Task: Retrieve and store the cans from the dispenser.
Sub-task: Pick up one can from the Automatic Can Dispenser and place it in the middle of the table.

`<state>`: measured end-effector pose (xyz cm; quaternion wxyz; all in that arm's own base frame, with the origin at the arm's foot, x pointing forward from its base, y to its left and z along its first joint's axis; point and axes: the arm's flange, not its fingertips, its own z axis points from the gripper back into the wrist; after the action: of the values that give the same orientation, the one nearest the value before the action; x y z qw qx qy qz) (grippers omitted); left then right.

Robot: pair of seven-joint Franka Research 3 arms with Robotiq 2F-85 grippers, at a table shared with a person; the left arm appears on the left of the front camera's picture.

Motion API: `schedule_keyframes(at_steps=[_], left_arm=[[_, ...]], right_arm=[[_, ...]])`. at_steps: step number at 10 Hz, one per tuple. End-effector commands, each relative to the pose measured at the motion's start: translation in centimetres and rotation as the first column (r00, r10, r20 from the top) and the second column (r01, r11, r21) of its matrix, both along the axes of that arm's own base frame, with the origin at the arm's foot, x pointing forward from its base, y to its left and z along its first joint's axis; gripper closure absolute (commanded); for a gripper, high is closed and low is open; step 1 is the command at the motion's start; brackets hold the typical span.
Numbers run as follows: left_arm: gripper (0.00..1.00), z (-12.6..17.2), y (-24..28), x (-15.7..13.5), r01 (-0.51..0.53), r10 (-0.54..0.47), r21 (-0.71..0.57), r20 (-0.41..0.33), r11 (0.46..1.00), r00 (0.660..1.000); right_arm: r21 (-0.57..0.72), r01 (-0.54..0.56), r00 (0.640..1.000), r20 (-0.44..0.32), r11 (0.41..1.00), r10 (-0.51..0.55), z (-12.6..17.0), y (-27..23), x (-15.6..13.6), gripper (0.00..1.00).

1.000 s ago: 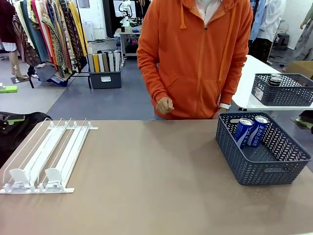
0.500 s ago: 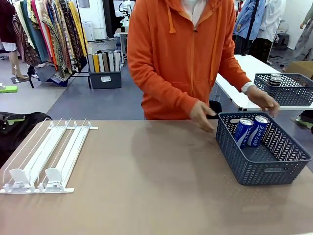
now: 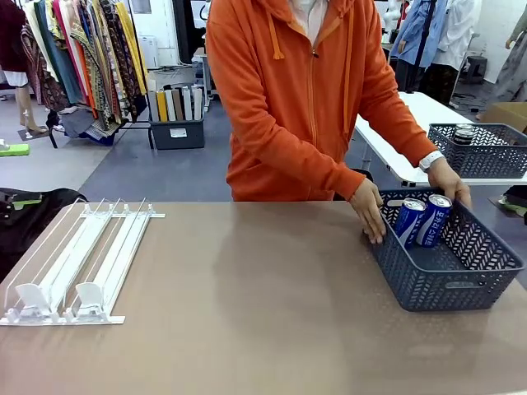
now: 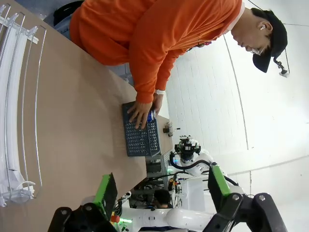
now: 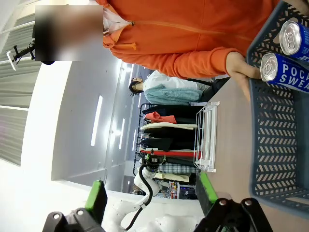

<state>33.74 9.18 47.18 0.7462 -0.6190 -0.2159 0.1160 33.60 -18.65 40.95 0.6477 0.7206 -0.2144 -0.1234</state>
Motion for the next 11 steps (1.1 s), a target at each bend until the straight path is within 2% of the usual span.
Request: schedule_keyframes(at_steps=[1, 11], left_arm=[[0.00, 0.21, -0.28, -0.13, -0.007, 0.007, -0.023, 0.002, 1.000, 1.000], [0.00, 0.21, -0.28, -0.13, -0.007, 0.007, -0.023, 0.002, 1.000, 1.000]], right_arm=[[-0.009, -0.014, 1.000, 0.007, 1.000, 0.014, 0.10, 0.01, -0.11, 0.00], [-0.009, -0.014, 1.000, 0.007, 1.000, 0.014, 0.10, 0.01, -0.11, 0.00]])
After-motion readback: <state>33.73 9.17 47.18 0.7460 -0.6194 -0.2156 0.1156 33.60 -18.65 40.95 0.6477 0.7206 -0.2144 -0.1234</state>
